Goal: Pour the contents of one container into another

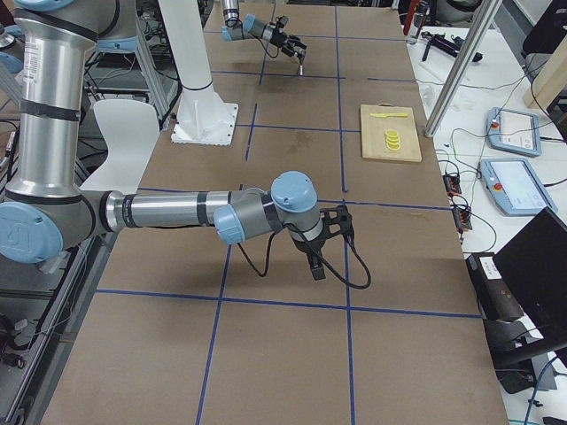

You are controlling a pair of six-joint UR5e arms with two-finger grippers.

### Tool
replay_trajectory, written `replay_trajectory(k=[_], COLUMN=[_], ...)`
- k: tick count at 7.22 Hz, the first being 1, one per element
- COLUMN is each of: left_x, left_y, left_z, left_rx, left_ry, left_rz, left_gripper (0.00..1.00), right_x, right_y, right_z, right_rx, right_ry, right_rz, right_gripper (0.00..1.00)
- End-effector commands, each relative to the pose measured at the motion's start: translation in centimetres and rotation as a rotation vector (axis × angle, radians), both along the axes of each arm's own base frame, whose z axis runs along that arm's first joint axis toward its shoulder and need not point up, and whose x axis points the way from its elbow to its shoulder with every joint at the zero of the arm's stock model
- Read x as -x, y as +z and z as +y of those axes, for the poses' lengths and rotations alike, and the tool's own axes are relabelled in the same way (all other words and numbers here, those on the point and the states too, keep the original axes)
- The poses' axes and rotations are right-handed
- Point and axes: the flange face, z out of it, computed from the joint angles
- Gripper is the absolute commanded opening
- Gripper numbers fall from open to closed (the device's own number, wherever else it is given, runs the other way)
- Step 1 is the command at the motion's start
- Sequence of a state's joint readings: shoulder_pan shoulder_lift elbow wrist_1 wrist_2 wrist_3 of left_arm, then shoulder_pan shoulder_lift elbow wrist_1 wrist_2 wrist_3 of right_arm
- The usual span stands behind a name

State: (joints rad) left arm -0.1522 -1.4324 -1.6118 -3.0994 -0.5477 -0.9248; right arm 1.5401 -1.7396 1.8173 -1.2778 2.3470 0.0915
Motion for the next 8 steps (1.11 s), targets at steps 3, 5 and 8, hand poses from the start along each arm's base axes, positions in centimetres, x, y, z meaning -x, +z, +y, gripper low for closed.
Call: replay_trajectory(k=[3,5,8], left_x=[-1.6,-1.9,-3.1], left_y=[2.1,2.3,2.7], left_z=[-0.1,0.2,0.3], left_rx=[0.006,0.007,0.009], left_ry=[0.005,0.015,0.028], left_rz=[-0.040,-0.044,-0.050], left_gripper=[1.00,0.94,0.58], right_x=[0.0,0.0,0.0], right_y=[0.0,-0.1,0.0], right_z=[0.0,-0.1,-0.1], right_rx=[-0.001,-0.002,0.000], right_ry=[-0.001,0.001,0.000], right_rz=[0.000,0.001,0.002], right_gripper=[1.00,1.00,1.00])
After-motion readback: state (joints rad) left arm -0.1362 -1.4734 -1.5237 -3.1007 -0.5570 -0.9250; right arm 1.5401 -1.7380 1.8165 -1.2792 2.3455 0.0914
